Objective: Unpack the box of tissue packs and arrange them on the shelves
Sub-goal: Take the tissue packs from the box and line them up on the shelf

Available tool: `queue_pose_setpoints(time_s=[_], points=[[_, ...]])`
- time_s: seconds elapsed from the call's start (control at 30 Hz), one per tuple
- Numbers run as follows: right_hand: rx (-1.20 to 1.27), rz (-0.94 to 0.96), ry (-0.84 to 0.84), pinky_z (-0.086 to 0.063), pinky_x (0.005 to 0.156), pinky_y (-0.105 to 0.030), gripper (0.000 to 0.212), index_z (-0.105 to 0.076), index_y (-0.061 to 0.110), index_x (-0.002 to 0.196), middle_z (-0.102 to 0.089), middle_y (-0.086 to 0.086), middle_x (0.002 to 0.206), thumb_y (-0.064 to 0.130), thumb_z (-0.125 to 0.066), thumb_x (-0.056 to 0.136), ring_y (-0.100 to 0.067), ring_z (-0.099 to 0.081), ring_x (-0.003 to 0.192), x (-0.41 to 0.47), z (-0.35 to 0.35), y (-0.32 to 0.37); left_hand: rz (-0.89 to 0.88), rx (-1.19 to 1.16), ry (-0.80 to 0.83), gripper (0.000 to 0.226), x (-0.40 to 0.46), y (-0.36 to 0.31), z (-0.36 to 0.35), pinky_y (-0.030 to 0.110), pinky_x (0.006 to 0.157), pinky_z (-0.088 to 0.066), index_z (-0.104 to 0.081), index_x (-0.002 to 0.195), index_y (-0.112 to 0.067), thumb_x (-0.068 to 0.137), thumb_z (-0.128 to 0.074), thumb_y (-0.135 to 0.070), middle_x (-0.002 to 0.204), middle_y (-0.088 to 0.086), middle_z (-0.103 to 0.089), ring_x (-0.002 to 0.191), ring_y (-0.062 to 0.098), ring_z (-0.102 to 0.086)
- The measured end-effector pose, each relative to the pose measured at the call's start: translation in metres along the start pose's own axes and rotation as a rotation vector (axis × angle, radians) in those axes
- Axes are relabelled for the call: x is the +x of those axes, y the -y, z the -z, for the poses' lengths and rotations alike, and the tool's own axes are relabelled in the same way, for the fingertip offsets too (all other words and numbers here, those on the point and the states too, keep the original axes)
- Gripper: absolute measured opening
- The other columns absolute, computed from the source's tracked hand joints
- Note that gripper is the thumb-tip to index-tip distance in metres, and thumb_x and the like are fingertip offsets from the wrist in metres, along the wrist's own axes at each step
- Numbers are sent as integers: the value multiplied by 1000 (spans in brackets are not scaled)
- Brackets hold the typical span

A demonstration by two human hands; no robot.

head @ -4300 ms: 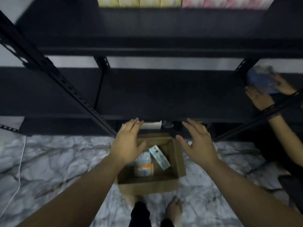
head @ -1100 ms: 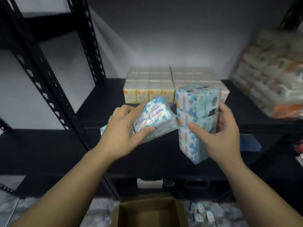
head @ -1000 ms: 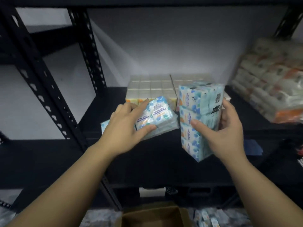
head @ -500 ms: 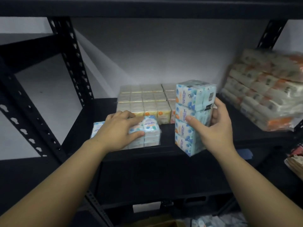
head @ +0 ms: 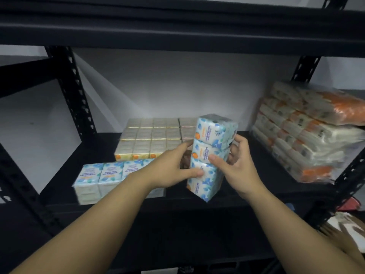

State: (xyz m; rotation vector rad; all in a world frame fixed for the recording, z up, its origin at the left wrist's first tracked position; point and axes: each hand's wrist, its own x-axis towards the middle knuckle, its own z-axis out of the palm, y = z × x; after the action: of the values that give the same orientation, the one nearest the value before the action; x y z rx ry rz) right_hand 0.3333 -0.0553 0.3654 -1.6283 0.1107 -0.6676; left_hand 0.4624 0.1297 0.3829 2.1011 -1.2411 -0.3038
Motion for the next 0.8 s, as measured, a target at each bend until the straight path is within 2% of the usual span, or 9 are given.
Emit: queue_pose_setpoints(time_s=[0.13,0.23,0.3,0.37,0.43,0.5,0.6,0.7,0.8], points=[[-22,-54,130,-55,102,-43,82,-39,31,141,-65,2,138,28,-90,78,-19,-64,129,2,20,-6,25,-50,61,69,12,0,-15,33,101,-54,-43,145,-44,86,-76,-57,130,-26,-65,116,-5,-63],[-104,-43,172,-56,101,-35,78,-40,29,142,-66,5,136,18,-86,79,-13,-64,127,5,32,0,28,-76,75,71,16,-1,-22,28,104,-50,-41,147,-42,87,-76,-55,135,-26,-63,123,-5,-59],[-170,-16,144,-58,97,-32,85,-40,31,144,-64,7,136,17,-90,77,-10,-64,124,8,40,7,26,-104,59,74,17,-3,-25,24,103,-50,-38,150,-40,88,-76,-52,137,-25,-61,125,-7,-57],[-248,31,100,-57,96,-34,101,-35,42,149,-59,10,140,31,-97,69,-9,-61,127,12,47,20,24,-98,39,72,17,-4,-29,21,99,-51,-37,150,-39,89,-75,-51,135,-26,-62,121,-10,-57],[-309,74,76,-57,91,-30,108,-33,50,150,-57,11,141,45,-97,64,-8,-59,127,17,52,39,18,-86,7,70,16,-5,-34,19,94,-51,-39,148,-39,89,-75,-49,132,-25,-63,118,-11,-59],[-401,127,95,-58,92,-34,97,-44,48,147,-60,14,137,53,-94,64,-7,-61,123,25,57,56,10,-83,-19,69,15,-7,-39,17,93,-49,-38,147,-41,89,-75,-48,131,-25,-62,117,-10,-58],[-549,169,160,-54,101,-48,65,-68,36,129,-68,13,124,54,-88,70,-8,-65,116,35,66,69,8,-125,-15,76,16,-8,-44,21,97,-51,-31,152,-43,89,-74,-51,134,-28,-58,122,-10,-56],[-536,140,185,-56,97,-50,52,-71,29,124,-72,8,120,42,-89,77,-14,-69,112,35,79,69,14,-185,96,80,18,-5,-47,19,99,-48,-22,155,-49,92,-70,-53,139,-35,-53,126,-15,-51],[-506,102,190,-56,96,-55,49,-68,33,125,-73,6,123,41,-88,81,-20,-70,114,30,97,65,4,-218,136,79,20,-7,-52,21,102,-50,-25,156,-48,92,-72,-49,137,-39,-52,127,-17,-49]])
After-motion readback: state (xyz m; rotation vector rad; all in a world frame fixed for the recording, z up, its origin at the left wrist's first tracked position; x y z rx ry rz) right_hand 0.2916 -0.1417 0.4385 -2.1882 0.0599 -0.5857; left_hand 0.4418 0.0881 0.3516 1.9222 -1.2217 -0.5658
